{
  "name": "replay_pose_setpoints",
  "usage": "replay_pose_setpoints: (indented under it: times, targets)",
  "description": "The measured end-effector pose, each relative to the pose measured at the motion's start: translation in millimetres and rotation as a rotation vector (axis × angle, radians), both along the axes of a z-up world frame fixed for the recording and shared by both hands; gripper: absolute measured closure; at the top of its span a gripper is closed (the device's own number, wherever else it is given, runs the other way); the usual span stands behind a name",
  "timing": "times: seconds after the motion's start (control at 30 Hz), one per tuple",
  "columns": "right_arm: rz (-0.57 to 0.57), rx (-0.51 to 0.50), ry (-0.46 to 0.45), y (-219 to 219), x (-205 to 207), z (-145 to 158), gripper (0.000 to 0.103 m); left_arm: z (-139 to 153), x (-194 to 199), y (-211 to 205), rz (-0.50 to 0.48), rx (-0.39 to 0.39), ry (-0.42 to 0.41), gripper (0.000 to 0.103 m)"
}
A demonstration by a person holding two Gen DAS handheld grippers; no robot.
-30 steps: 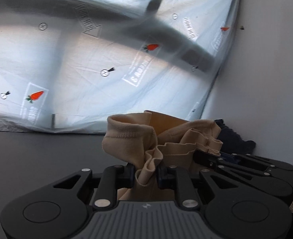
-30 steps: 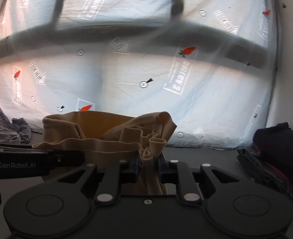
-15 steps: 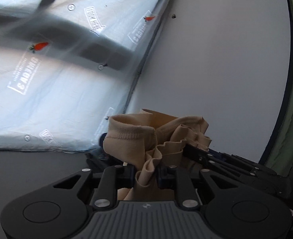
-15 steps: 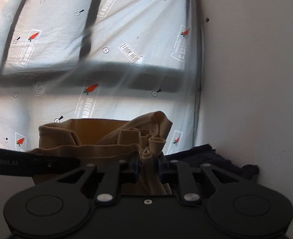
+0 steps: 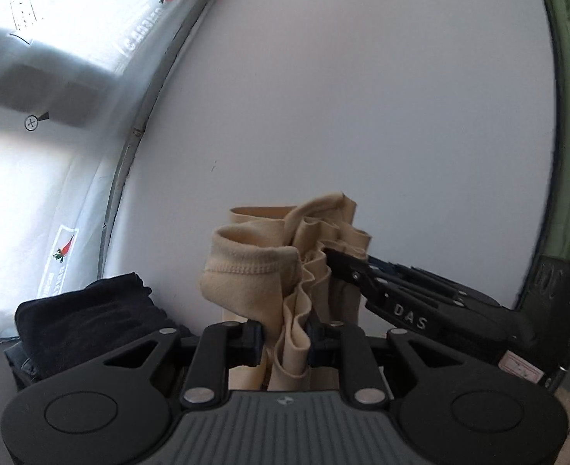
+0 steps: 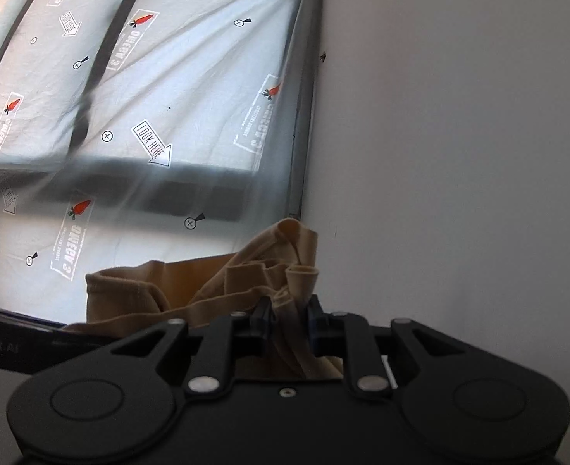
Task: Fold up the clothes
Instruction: 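Carry the bundle with both grippers onto the dark clothes stack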
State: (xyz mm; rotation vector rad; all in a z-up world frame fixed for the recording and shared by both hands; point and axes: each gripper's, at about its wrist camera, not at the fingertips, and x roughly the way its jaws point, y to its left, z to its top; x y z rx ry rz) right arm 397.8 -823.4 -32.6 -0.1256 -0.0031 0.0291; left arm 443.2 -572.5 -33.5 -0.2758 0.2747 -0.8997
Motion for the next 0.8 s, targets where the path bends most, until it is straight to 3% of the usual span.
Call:
replay_pose_setpoints:
  times: [0.1,0.27,0.4,0.47,0.67,0.8]
  targets:
    - [0.050,-0.006,-0.007,-23,48,-2,0.084,-7,41,-10,0.048,-0.003,0.009,0.082]
    - [0.118,0.092,0.030,-14,158,-26,0.084,-33,133,-4,0.166,0.030,0.062,0.082]
    - [0.097,0.034,0.112,23,245,-52,0.090,-81,207,8,0.252,0.049,0.245,0.082]
    - [0.117,-0.010,0.159,35,276,-64,0.091,-103,226,11,0.278,0.065,0.290,0.081]
    - [0.114,-0.196,0.323,66,314,-129,0.094,-148,245,17,0.262,0.019,0.409,0.076]
    - [0.121,-0.177,0.367,65,329,-139,0.094,-166,256,19,0.231,-0.030,0.449,0.075]
